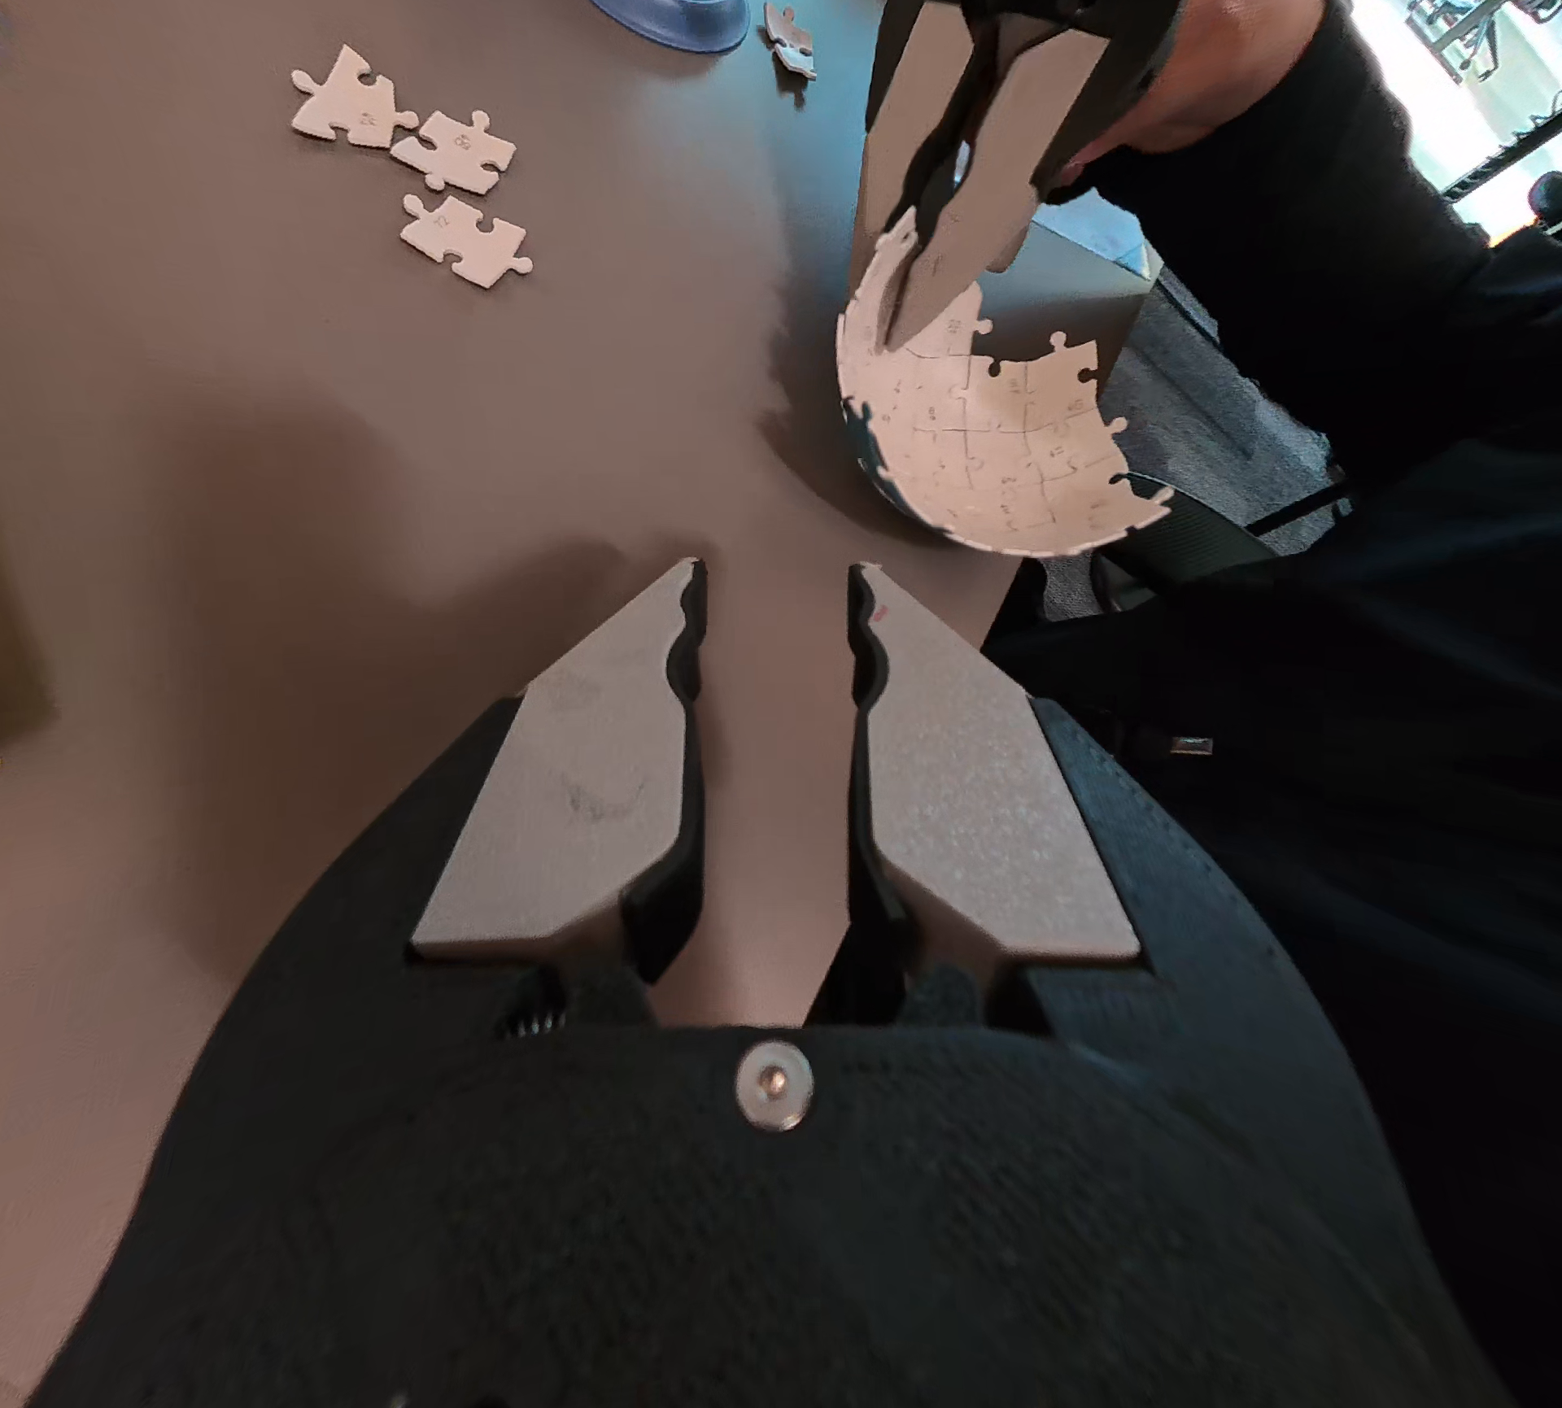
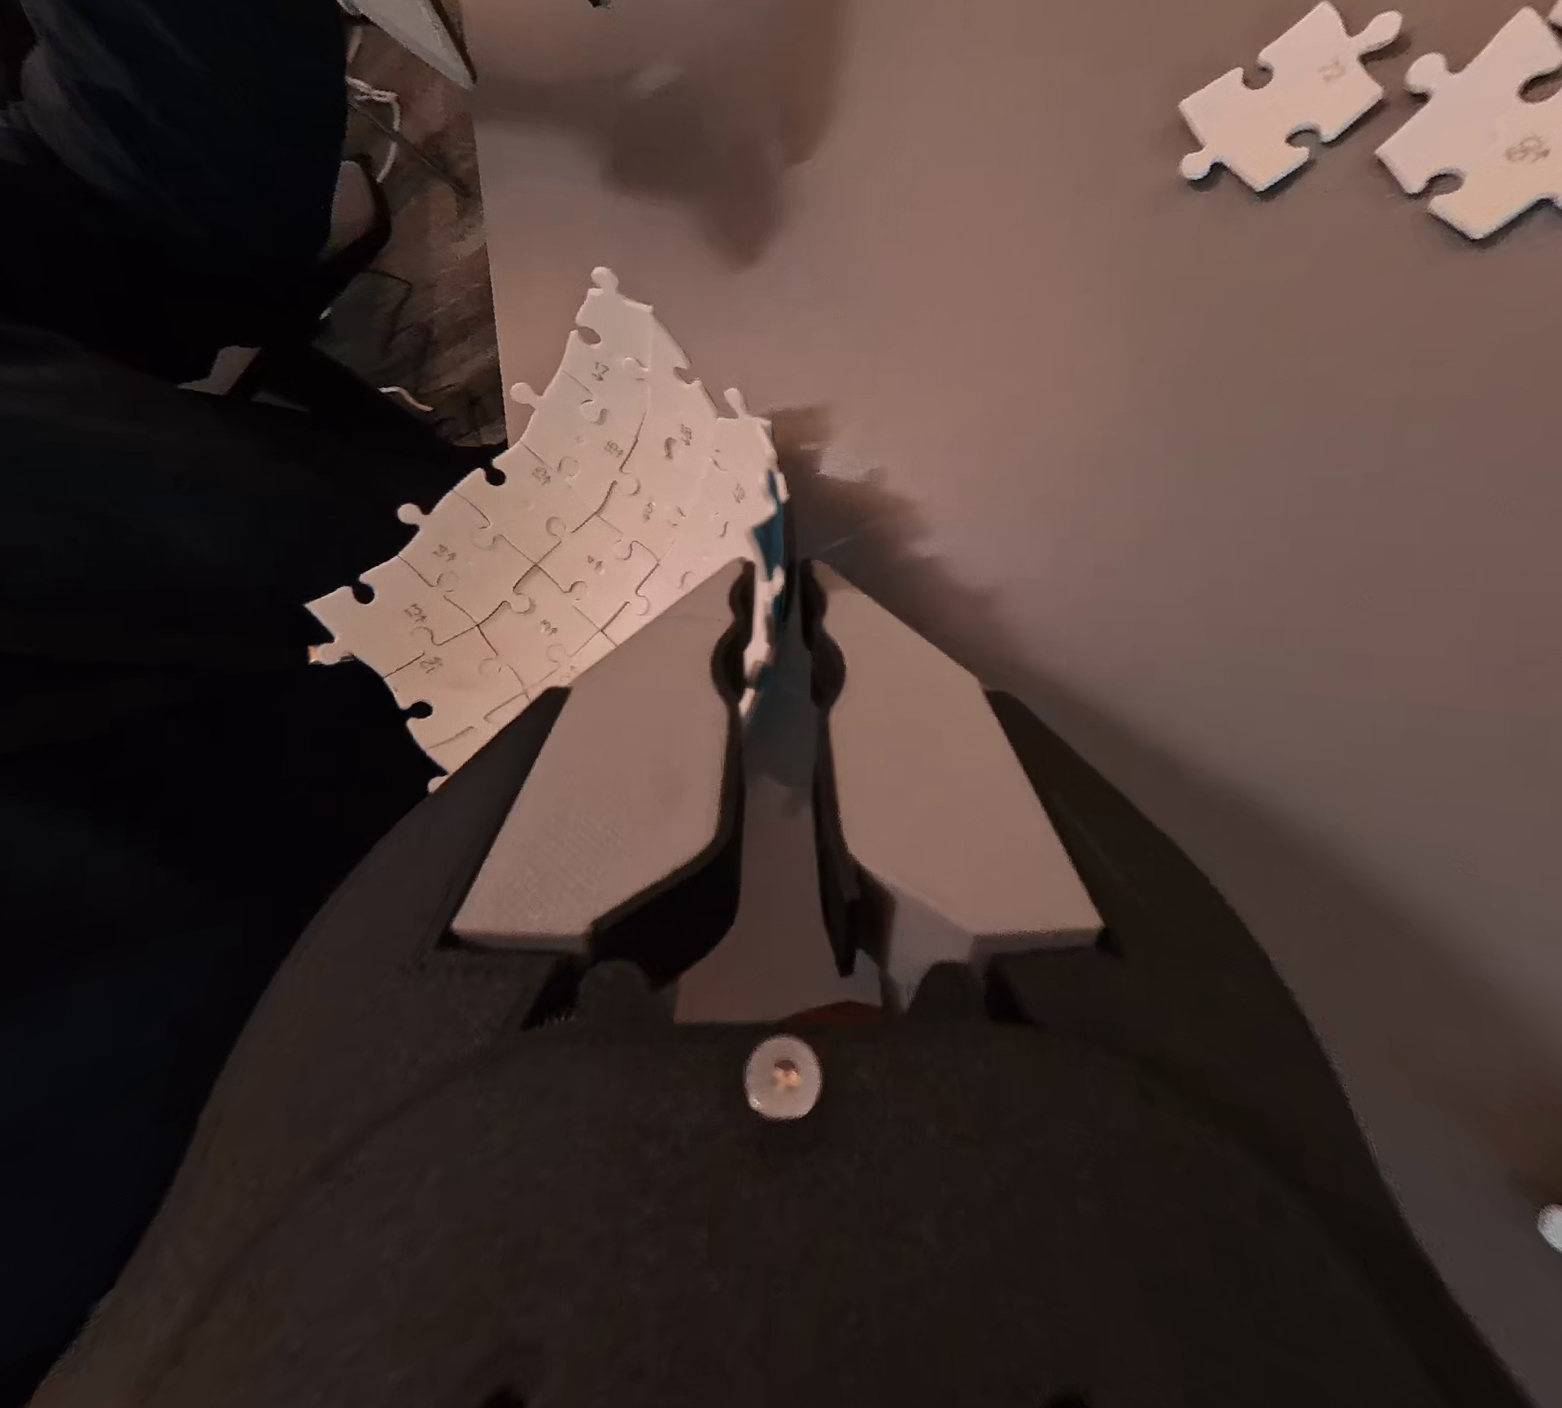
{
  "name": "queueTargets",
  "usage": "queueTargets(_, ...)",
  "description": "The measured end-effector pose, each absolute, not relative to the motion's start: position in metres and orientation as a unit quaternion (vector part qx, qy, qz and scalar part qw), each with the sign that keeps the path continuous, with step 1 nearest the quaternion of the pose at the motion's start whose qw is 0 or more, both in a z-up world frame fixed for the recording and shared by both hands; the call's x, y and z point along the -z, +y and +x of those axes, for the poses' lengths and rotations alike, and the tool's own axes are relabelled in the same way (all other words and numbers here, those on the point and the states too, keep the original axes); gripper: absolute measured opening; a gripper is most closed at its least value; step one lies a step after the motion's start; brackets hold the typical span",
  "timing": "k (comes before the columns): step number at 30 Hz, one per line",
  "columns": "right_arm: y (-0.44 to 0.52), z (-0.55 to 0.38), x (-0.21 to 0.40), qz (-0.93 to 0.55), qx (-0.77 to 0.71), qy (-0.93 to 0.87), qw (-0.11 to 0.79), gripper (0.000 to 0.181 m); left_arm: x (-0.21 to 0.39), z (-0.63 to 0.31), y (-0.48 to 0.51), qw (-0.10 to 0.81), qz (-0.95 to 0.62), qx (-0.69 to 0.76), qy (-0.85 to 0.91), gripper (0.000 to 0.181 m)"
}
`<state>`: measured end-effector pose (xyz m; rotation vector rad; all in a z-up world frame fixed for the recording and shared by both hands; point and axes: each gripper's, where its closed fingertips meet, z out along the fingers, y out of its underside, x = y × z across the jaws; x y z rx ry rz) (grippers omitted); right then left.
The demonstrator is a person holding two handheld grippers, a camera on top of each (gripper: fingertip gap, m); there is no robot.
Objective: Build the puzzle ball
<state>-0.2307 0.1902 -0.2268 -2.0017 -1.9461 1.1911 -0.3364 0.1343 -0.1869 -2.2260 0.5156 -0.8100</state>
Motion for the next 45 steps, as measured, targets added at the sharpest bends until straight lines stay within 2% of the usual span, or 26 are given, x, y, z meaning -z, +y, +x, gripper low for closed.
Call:
queueTargets(3,0.191,-0.234,0.228,-0.661,-0.397,-0.635,0.049,0.001,0.185,-0.336,0.133,0.352,-0.858,0.315,0.201,0.031)
queueTargets(15,0.225,-0.252,0.218,-0.674,-0.391,-0.620,0.088,0.001,0.189,-0.334,0.137,0.350,-0.858,0.322,0.195,0.031)
queueTargets(23,0.241,-0.262,0.223,-0.668,-0.384,-0.632,0.082,0.001,0.194,-0.338,0.144,0.353,-0.857,0.330,0.179,0.031)
queueTargets(33,0.234,-0.262,0.224,-0.641,-0.438,-0.628,0.049,0.017,0.193,-0.311,0.159,0.341,-0.820,0.433,0.156,0.033)
queueTargets(40,0.236,-0.257,0.224,-0.646,-0.436,-0.624,0.057,0.009,0.195,-0.289,0.173,0.329,-0.825,0.433,0.155,0.038)
queueTargets(45,0.237,-0.249,0.227,-0.648,-0.408,-0.638,0.079,0.011,0.204,-0.282,0.180,0.310,-0.841,0.414,0.160,0.039)
